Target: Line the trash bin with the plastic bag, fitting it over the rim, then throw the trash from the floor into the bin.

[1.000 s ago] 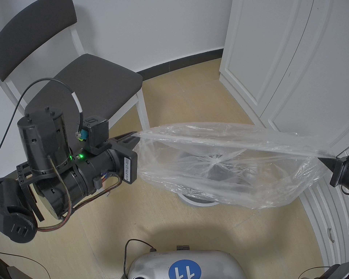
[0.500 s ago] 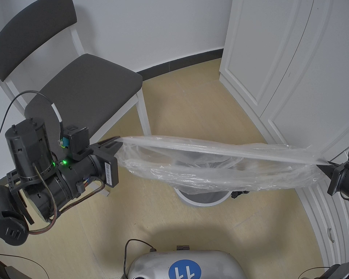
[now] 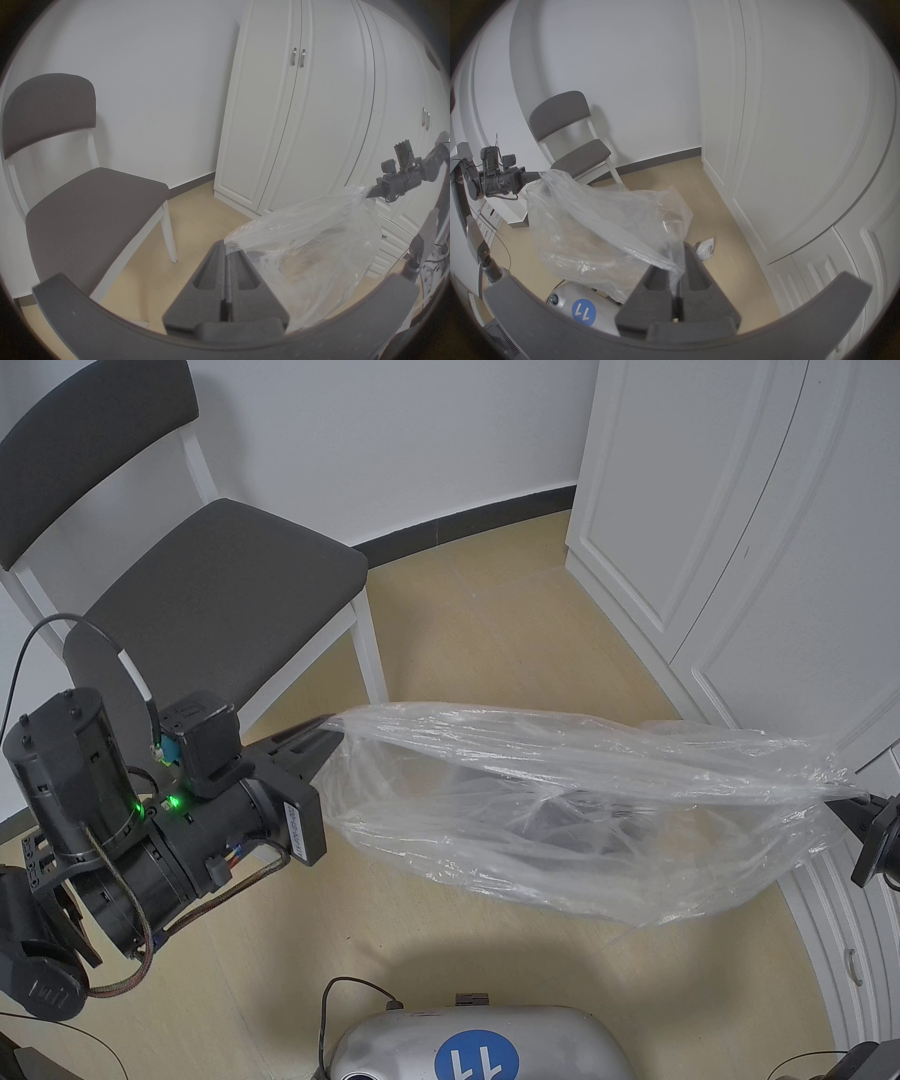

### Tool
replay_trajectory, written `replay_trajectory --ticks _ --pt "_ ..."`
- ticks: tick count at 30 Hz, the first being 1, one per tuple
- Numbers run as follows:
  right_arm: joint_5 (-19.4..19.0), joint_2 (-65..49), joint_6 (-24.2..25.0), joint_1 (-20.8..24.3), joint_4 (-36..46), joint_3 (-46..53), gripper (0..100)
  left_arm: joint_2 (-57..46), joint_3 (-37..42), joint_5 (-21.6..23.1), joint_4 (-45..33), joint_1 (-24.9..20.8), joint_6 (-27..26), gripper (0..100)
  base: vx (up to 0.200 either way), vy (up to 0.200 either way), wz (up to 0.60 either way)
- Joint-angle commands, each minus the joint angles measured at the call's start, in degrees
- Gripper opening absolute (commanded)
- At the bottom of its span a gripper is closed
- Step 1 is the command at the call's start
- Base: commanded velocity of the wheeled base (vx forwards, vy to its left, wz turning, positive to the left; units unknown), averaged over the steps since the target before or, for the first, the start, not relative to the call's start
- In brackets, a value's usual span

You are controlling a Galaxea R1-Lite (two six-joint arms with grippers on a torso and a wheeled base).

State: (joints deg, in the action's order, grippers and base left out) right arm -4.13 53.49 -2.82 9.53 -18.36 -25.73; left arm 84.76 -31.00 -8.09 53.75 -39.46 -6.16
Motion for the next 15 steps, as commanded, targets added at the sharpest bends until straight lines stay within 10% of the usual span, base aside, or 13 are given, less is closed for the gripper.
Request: replay_trajectory --ticks 1,15 --pt "-0.44 -2.43 -0.08 0.40 0.17 0.16 0 0.05 0.41 0.27 0.13 -1.06 0.18 0 0.000 0.000 0.00" --pt "0.35 -4.98 -0.26 5.23 0.78 0.69 0 2.60 -1.87 0.36 0.48 -7.12 -0.08 0 0.000 0.000 0.00"
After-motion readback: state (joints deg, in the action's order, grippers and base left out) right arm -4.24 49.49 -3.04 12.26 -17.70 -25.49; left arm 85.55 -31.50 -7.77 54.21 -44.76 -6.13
